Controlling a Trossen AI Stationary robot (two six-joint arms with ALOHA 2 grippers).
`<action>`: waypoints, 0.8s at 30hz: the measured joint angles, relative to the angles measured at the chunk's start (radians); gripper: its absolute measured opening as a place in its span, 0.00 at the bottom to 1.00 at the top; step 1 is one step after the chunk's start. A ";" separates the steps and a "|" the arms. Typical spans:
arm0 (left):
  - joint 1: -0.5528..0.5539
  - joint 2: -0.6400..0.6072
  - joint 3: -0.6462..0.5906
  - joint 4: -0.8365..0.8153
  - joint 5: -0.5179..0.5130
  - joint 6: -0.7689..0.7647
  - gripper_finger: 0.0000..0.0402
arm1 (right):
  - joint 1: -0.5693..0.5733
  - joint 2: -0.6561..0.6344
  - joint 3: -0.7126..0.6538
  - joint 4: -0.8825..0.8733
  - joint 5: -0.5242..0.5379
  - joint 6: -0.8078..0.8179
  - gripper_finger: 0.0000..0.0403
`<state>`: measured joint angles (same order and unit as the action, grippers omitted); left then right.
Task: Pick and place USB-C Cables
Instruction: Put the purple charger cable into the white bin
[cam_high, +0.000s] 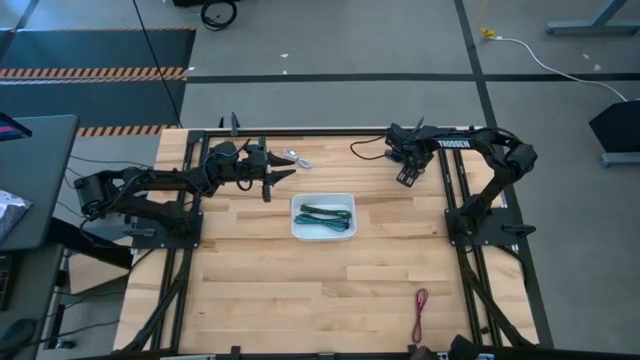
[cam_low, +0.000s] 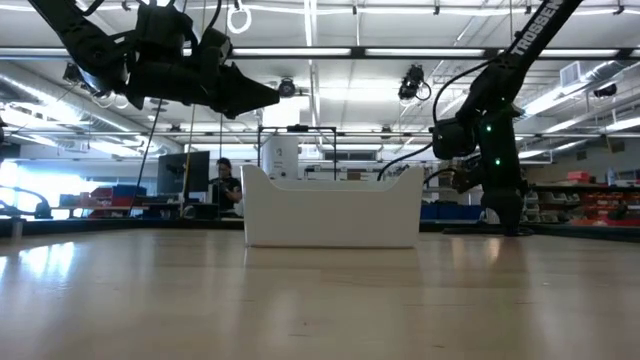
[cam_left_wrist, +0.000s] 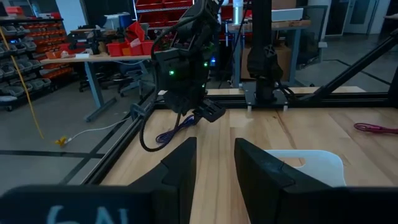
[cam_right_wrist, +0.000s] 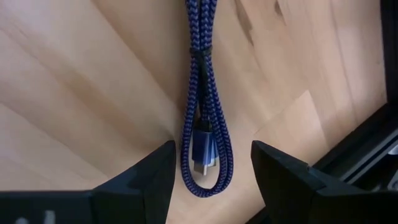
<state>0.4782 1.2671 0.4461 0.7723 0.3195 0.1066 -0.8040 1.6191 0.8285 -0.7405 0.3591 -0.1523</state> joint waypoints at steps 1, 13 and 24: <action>0.000 0.000 0.000 0.000 0.000 0.000 0.29 | 0.004 0.000 -0.002 0.003 0.006 0.002 0.53; 0.000 0.000 0.000 -0.004 0.000 0.000 0.29 | 0.004 0.000 -0.003 0.008 -0.018 0.020 0.26; 0.000 0.000 0.000 -0.007 0.000 0.000 0.29 | 0.053 -0.022 0.012 -0.058 -0.133 0.027 0.01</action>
<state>0.4781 1.2668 0.4461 0.7656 0.3195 0.1066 -0.7510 1.5971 0.8405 -0.7985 0.2261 -0.1250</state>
